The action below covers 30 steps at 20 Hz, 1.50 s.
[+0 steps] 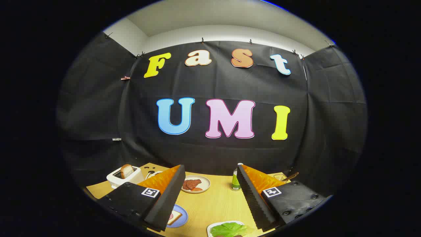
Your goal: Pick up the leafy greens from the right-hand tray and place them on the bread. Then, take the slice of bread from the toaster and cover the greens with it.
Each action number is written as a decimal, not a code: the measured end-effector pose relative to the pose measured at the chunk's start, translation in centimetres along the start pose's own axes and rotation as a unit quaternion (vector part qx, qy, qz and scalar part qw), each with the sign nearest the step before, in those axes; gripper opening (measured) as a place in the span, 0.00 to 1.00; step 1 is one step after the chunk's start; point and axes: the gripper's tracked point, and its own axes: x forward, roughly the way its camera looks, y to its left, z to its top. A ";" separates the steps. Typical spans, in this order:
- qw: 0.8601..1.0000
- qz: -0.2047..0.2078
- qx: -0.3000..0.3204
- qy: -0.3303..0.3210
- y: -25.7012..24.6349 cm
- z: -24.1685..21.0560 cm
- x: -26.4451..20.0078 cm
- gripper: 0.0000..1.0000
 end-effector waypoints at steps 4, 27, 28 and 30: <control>1.000 0.001 0.006 0.001 -0.1 -0.1 0.1 0.98; 0.990 -0.037 0.033 0.132 -4.1 -11.9 0.4 0.98; 0.987 -0.038 0.032 0.151 -4.7 -13.5 0.2 0.98; 0.981 -0.035 0.034 0.189 -5.3 -16.5 -0.3 0.98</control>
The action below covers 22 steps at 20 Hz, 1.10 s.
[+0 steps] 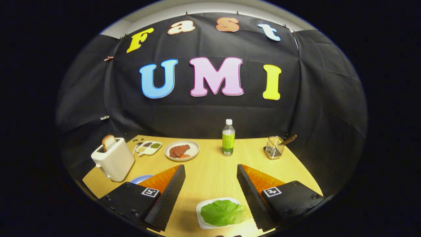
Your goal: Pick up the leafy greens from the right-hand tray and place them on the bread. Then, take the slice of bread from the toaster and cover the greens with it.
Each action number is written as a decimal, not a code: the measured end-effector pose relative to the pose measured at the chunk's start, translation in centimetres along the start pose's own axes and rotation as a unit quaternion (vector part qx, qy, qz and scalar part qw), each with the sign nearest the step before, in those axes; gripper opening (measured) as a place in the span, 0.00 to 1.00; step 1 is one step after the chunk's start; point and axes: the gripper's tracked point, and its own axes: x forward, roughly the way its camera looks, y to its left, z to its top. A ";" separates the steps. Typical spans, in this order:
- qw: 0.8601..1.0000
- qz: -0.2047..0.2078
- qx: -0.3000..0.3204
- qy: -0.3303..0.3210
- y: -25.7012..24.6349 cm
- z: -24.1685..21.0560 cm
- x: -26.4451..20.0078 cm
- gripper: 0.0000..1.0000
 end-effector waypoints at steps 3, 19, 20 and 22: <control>0.998 0.011 -0.008 0.057 -0.8 -4.7 1.0 0.98; 0.952 0.120 -0.147 0.239 -3.2 -19.6 3.8 0.98; 0.953 0.128 -0.140 0.235 -3.0 -19.5 3.9 0.99; 0.951 0.143 -0.120 0.248 -2.6 -19.9 3.9 0.96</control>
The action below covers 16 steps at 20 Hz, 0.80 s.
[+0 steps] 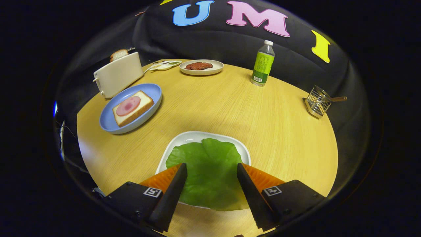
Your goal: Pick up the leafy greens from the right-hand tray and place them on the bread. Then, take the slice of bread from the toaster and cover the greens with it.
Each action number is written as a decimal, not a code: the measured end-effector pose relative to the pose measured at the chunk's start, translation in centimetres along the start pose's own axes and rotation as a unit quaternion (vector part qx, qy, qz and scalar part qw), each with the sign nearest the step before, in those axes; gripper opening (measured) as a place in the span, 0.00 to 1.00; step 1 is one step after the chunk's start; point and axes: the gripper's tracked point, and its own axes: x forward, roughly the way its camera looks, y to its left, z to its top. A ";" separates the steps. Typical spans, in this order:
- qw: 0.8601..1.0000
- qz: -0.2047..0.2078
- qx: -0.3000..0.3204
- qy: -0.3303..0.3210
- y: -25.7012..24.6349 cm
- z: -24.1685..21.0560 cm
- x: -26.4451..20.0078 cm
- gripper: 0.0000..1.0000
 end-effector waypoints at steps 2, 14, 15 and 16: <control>1.000 0.008 0.010 0.004 0.1 0.0 0.4 0.89; 0.999 0.023 0.003 0.043 0.7 0.1 0.7 0.13; 0.999 0.026 -0.003 0.045 0.7 0.0 0.6 0.11; 0.998 0.026 -0.004 0.049 0.8 -0.1 0.7 0.10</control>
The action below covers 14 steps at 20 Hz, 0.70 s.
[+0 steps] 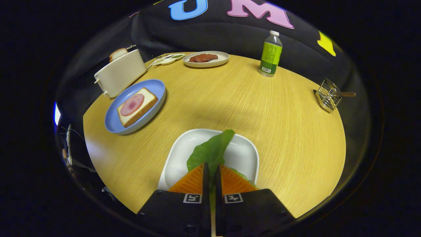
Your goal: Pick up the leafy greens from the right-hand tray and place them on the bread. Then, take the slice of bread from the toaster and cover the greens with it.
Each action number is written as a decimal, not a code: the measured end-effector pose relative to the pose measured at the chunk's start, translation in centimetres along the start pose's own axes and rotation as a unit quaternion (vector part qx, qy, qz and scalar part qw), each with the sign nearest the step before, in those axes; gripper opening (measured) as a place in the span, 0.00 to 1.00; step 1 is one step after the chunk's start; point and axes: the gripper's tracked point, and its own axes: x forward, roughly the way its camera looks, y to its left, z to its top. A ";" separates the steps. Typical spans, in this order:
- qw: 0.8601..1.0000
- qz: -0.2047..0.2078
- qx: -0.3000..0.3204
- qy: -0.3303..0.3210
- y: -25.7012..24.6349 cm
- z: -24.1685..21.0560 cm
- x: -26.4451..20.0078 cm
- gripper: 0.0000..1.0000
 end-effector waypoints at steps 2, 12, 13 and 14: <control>1.000 0.004 0.019 0.015 0.0 0.1 -0.4 0.08; 0.996 -0.031 0.078 0.014 1.1 3.2 -4.7 0.06; 0.996 -0.034 0.081 0.010 1.5 3.7 -5.2 0.06; 0.996 -0.038 0.081 0.006 1.8 4.4 -5.7 0.06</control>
